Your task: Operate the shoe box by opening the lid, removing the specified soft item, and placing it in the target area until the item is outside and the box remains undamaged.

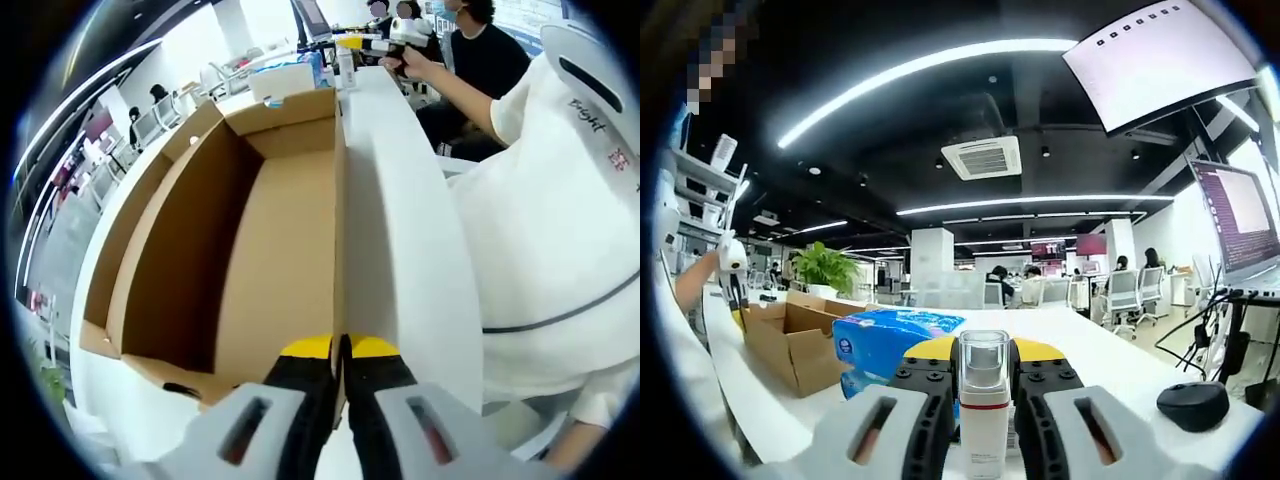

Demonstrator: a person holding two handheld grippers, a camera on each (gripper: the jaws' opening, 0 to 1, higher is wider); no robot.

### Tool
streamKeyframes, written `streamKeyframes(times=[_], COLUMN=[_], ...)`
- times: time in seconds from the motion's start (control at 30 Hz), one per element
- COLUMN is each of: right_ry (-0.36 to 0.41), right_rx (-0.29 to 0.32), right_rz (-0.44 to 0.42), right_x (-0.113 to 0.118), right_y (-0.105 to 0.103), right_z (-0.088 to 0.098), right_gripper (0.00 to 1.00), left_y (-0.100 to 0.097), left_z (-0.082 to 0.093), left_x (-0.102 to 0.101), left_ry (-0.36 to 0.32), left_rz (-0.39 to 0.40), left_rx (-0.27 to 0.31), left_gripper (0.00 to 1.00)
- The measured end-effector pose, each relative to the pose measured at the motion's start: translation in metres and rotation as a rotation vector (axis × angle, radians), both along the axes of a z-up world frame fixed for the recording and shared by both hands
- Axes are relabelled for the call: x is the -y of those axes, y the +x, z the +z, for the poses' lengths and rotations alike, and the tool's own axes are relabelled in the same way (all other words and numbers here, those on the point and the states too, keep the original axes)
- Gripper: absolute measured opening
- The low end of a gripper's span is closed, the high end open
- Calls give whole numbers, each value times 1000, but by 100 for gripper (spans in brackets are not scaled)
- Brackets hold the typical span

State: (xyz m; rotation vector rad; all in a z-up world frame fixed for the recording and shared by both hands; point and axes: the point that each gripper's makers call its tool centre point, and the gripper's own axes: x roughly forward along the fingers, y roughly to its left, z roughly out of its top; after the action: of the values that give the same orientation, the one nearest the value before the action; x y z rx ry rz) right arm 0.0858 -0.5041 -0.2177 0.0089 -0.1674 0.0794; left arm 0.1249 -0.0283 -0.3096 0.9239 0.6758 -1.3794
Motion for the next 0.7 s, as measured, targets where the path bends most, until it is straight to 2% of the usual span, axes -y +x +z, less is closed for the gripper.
streamKeyframes(times=[0.3, 0.5, 0.7], right_ry=[11, -1, -34], right_rx=[-46, -27, -36], right_rz=[-2, 2, -19], right_x=[-1, -2, -1], right_y=[3, 1, 2], right_z=[-10, -8, -9], right_gripper=[18, 18, 19], left_y=[0, 1, 2], left_z=[0, 0, 0], left_x=[0, 0, 0], left_ry=[0, 1, -1], left_rz=[0, 0, 0], left_rx=[-1, -1, 1], left_gripper=[2, 2, 3])
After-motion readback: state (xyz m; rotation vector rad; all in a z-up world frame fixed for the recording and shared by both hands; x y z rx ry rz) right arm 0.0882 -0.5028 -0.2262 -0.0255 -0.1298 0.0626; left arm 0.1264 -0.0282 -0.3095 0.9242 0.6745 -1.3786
